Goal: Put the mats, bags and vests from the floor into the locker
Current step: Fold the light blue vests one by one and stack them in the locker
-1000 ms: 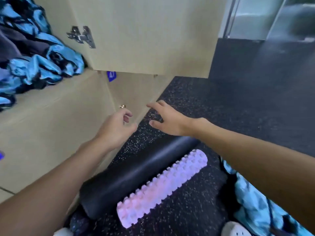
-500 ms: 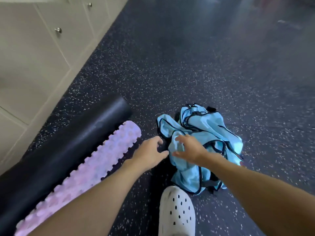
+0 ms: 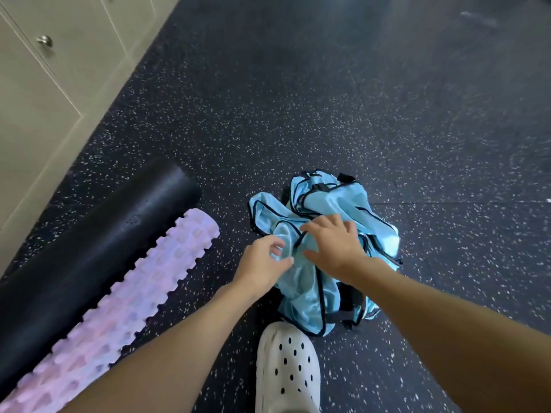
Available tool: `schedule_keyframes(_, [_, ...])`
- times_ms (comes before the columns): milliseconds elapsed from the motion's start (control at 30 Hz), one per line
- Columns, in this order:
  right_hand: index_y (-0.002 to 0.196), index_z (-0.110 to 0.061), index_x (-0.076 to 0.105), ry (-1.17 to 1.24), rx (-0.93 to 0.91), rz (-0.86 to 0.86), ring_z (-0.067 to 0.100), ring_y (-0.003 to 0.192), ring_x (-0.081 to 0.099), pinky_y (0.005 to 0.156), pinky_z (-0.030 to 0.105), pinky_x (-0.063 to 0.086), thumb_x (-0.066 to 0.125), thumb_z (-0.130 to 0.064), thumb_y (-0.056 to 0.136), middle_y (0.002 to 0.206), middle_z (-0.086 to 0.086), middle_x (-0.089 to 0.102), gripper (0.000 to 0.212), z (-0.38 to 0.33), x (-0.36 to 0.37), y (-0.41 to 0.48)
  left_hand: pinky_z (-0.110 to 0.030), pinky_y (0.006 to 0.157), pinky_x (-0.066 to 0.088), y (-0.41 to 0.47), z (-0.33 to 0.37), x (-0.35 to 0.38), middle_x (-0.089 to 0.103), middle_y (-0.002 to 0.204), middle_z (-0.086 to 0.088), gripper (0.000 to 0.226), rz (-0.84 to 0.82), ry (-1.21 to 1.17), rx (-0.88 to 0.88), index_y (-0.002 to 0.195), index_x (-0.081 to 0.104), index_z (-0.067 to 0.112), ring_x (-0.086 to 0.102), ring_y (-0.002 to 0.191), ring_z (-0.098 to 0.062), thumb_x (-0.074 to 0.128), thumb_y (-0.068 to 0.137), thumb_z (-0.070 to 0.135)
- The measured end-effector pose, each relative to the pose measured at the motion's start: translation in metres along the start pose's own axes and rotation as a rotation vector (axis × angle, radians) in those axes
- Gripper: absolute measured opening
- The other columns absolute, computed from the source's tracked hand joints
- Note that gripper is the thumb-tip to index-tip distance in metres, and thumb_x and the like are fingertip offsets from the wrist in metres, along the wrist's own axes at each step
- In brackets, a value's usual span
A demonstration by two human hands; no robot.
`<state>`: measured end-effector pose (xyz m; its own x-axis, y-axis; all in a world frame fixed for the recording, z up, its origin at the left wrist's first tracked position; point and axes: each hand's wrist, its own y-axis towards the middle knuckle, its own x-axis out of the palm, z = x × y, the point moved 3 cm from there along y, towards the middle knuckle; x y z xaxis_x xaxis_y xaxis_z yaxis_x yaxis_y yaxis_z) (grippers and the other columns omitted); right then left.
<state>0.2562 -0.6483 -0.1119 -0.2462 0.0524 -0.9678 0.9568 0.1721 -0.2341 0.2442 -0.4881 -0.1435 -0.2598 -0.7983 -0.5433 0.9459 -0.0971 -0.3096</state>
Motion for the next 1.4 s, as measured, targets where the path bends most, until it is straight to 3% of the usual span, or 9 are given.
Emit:
schedule_keyframes(133, [0.141,-0.026,0.040,-0.081,0.207,-0.106,0.029,0.132,0.032,0.103,0.045,0.026,0.055,-0.047,0.091,0.138,0.003,0.046,0.056,0.037,-0.003,-0.013,-0.028,0.081,0.051,-0.006,0.023,0.011,0.063,0.099,0.008,0.027,-0.076,0.030,0.083,0.107,0.065,0.022,0.056,0.078,-0.006,0.076,0.084,0.031])
schedule_keyframes(233, [0.097,-0.020,0.062,0.102,0.274,0.014,0.030,0.113,0.046,0.087,0.041,0.030,0.051,-0.026,0.094,0.101,0.003,0.062,0.013,0.051,-0.001,-0.019,-0.028,0.080,0.052,-0.010,0.033,0.017,0.063,0.099,0.008,0.021,-0.092,0.037,0.117,0.104,0.065,0.021,0.055,0.077,-0.005,0.074,0.087,0.030])
schedule_keyframes(367, [0.075,-0.012,0.060,0.419,0.180,0.092,0.029,0.079,0.055,0.065,0.033,0.034,0.058,-0.019,0.091,0.074,0.004,0.061,0.018,0.045,-0.024,-0.012,-0.030,0.082,0.052,-0.012,0.046,0.009,0.063,0.108,0.007,0.026,-0.053,0.020,0.138,0.110,0.065,0.021,0.056,0.081,-0.008,0.073,0.087,0.029])
schedule_keyframes(533, [0.073,0.000,0.059,0.563,0.013,0.234,0.018,0.062,0.041,0.058,0.034,0.029,0.062,-0.016,0.092,0.063,0.004,0.050,0.025,0.009,-0.113,-0.006,-0.026,0.089,0.046,-0.017,0.086,-0.040,0.064,0.112,0.011,0.044,0.105,-0.091,0.227,0.125,0.060,0.024,0.060,0.104,-0.008,0.076,0.084,0.027])
schedule_keyframes(967, [0.089,-0.016,0.063,0.823,-0.351,0.507,0.008,0.059,0.045,0.058,0.027,0.039,0.065,-0.023,0.092,0.069,-0.002,0.055,0.008,-0.104,-0.307,-0.072,-0.023,0.069,0.048,-0.131,0.213,-0.250,0.068,0.084,0.001,0.012,0.561,-0.332,0.594,0.088,0.062,0.014,0.060,0.071,-0.003,0.058,0.096,0.006])
schedule_keyframes(1067, [0.123,-0.023,0.053,0.886,-0.434,0.355,0.014,0.070,0.061,0.065,0.025,0.049,0.074,-0.034,0.085,0.087,0.004,0.064,0.044,-0.146,-0.319,-0.094,-0.032,0.079,0.057,-0.177,0.227,-0.290,0.074,0.088,-0.012,0.019,0.553,-0.608,0.638,0.085,0.050,0.012,0.072,0.084,-0.021,0.048,0.101,0.003])
schedule_keyframes(1167, [0.110,-0.018,0.066,0.920,-0.528,0.116,0.023,0.083,0.070,0.076,0.038,0.057,0.076,-0.032,0.084,0.095,0.010,0.073,0.031,-0.188,-0.317,-0.114,-0.046,0.074,0.060,-0.225,0.229,-0.325,0.067,0.083,-0.019,0.012,0.520,-0.797,0.625,0.094,0.041,0.009,0.073,0.079,-0.036,0.040,0.105,0.007])
schedule_keyframes(1300, [0.077,-0.012,0.067,0.975,-0.644,-0.068,0.011,0.068,0.053,0.066,0.028,0.042,0.061,-0.024,0.096,0.073,0.000,0.061,0.023,-0.244,-0.312,-0.131,-0.029,0.050,0.046,-0.275,0.210,-0.374,0.042,0.070,-0.005,0.018,0.581,-0.926,0.530,0.093,0.040,0.013,0.044,0.047,-0.014,0.029,0.104,0.003])
schedule_keyframes(1400, [0.093,0.000,0.061,1.126,-0.688,-0.261,0.019,0.075,0.055,0.069,0.029,0.044,0.049,-0.021,0.102,0.088,0.013,0.057,0.026,-0.290,-0.313,-0.149,-0.026,0.049,0.030,-0.304,0.190,-0.401,0.038,0.069,0.000,0.007,0.537,-0.930,0.442,0.097,0.045,0.014,0.033,0.048,-0.011,0.041,0.101,0.012])
